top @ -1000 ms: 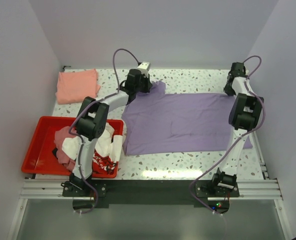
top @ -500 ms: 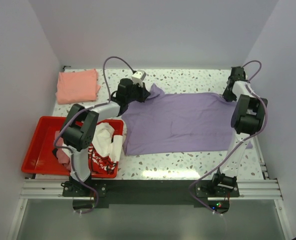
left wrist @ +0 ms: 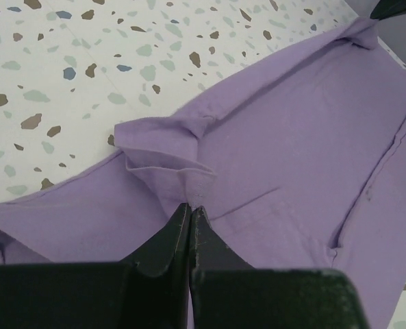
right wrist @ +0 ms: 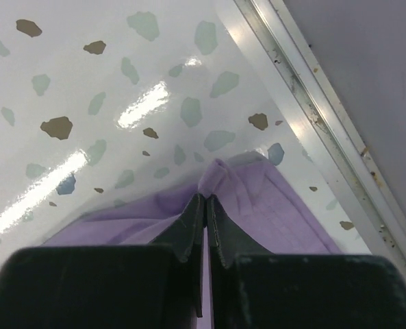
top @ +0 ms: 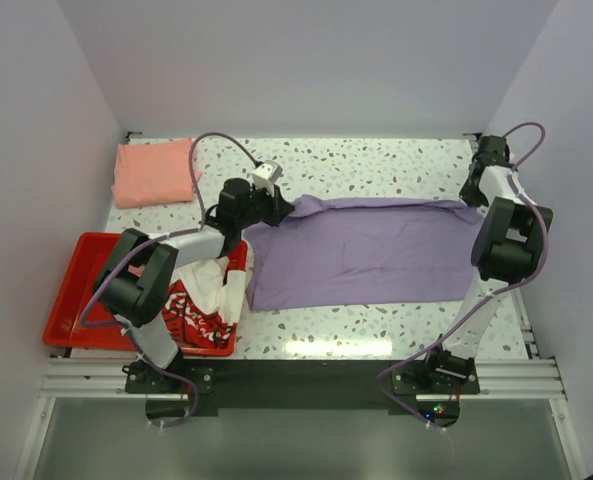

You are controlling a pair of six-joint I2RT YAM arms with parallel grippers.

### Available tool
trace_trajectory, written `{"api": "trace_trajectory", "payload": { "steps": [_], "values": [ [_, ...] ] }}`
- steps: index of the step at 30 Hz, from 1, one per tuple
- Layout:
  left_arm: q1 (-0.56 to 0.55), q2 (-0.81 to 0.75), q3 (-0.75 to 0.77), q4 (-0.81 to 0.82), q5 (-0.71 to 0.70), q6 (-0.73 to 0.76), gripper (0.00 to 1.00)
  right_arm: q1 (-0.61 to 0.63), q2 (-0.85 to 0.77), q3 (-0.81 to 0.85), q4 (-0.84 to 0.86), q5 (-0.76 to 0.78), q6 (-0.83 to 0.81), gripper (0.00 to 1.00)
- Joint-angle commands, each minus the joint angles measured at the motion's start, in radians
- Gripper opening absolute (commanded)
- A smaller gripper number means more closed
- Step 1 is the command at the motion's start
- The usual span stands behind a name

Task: Fold and stack the t-shirts
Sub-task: Fold the tshirt

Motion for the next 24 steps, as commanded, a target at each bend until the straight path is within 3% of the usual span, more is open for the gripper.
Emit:
{"api": "trace_trajectory", "payload": {
  "steps": [1,24],
  "values": [
    [-0.006,-0.079,-0.060,0.110,0.021,-0.008,0.00,-0.011,-0.069,-0.012,-0.022,0.044,-0.025,0.00],
    [-0.009,-0.346,-0.302,0.101,-0.016,-0.042,0.00,-0.026,-0.246,-0.173,-0.111,0.131,-0.062,0.00]
  ]
}}
